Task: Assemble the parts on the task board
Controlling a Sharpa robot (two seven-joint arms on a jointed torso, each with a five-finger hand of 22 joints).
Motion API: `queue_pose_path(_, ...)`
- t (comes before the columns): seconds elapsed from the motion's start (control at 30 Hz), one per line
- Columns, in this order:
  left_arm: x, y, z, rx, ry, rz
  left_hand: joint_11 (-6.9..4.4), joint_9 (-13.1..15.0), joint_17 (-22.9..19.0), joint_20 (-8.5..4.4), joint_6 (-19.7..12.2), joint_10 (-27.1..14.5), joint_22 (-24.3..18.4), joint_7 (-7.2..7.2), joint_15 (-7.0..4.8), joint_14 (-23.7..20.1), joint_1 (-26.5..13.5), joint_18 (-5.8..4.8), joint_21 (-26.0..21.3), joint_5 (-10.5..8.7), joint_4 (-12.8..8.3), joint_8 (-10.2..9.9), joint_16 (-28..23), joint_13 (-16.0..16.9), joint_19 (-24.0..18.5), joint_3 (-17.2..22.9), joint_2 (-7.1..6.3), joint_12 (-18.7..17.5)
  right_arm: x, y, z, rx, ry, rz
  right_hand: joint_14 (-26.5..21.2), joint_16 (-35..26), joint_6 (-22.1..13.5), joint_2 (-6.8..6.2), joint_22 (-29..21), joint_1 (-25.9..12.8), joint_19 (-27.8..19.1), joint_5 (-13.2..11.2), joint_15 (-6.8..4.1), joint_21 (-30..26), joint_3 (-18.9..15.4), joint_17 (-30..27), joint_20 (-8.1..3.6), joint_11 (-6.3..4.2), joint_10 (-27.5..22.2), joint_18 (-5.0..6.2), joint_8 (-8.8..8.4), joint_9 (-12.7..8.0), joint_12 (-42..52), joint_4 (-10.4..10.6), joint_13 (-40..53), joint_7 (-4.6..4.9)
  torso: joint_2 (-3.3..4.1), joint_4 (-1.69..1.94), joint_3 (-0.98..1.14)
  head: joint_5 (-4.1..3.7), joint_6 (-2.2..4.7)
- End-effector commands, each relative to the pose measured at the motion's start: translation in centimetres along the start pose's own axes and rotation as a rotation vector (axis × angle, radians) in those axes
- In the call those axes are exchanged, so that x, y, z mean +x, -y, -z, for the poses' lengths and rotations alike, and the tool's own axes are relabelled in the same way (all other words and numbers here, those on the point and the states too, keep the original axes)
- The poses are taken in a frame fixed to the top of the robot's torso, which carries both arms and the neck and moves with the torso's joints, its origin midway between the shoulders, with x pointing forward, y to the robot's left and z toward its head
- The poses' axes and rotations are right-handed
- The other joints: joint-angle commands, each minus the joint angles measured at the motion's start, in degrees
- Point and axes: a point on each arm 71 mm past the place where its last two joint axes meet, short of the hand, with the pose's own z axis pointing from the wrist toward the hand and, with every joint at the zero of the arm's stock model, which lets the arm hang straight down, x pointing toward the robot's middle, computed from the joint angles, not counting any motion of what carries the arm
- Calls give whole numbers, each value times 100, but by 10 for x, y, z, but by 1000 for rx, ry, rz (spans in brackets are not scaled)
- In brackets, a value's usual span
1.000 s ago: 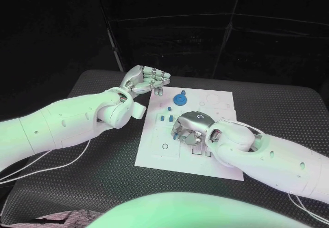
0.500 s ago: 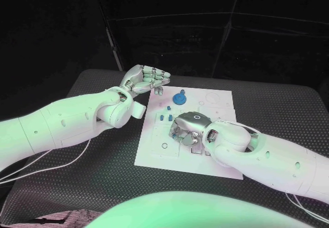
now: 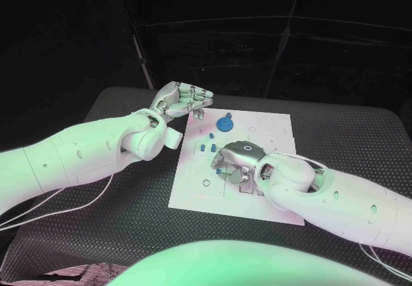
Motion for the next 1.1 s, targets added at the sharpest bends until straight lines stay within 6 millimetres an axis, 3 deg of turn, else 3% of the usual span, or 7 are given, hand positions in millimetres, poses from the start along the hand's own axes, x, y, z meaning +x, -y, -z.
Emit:
queue_pose_path(0.03,1,1,-1,2,-11,9,-11,-9,-8,14,-47,-45,-5,-6,-10,-35,-67,106,-30,3,4,-25,-15,-7,-45,22,4,29,-5,-1,2,-13,62,-6,141,-57,-94,-31,-130,-15,-65,39,35,-79,-66,-95,8,6,-103,93,-5,7,29,-12,27,-7,2,3,3,-6,11)
queue_pose_path(0.47,-3,-1,0,-12,-12,7,-8,-9,-11,17,-55,-55,-9,-3,-7,-38,-73,105,-34,3,6,-26,-19,-8,-48,21,4,30,-17,0,28,-56,186,-69,159,-75,-124,-13,-395,-17,-111,244,28,-243,-236,-124,7,4,-212,134,26,28,226,-11,55,20,-3,-9,8,-25,56)
queue_pose_path(0.7,-5,-2,0,-18,-13,7,-7,-9,-11,18,-55,-56,-11,-3,-6,-39,-74,105,-36,3,6,-26,-20,-8,-49,21,7,31,-34,29,52,60,198,-109,157,-99,-153,-55,-446,-69,-96,192,19,-285,-370,-163,-7,-15,-236,141,4,19,339,27,52,-7,-17,-20,2,-95,122)
queue_pose_path(0.8,-5,-3,0,-19,-14,8,-7,-9,-11,18,-55,-56,-11,-3,-6,-39,-74,105,-36,3,6,-26,-20,-8,-49,21,7,31,-46,47,59,135,204,-105,82,-235,-576,-143,-780,-50,-230,82,39,-495,-645,-387,9,19,-501,187,-23,-6,352,37,39,-22,-11,-11,-6,-138,144)
queue_pose_path(0.93,-5,-3,0,-20,-19,10,-8,-7,-14,20,-55,-57,-15,-4,-5,-43,-72,105,-40,4,4,-23,-24,-7,-52,25,13,36,-52,66,67,212,193,-87,33,-321,-1038,-67,-975,149,-284,16,74,-648,-1183,-529,45,60,-810,212,-7,2,512,141,57,-102,3,-1,3,-193,181)
queue_pose_path(1.03,-4,-3,1,-21,-21,11,-8,-7,-14,20,-55,-57,-15,-4,-5,-43,-72,105,-40,4,4,-23,-24,-7,-52,25,13,36,-52,76,71,251,163,-72,-38,-434,-1400,-29,-1279,502,-384,55,112,-870,-1998,-723,82,116,-1110,266,4,-1,737,495,75,-144,4,-3,6,-200,183)
queue_pose_path(1.1,-4,-3,1,-21,-22,12,-8,-7,-14,20,-55,-57,-15,-4,-5,-43,-72,105,-40,4,4,-23,-24,-7,-52,25,13,36,-52,79,73,265,147,-63,-49,-461,-1448,-72,-1389,610,-402,69,121,-942,-2187,-779,90,107,-1225,268,-14,-8,822,698,70,-165,9,1,-1,-213,186)
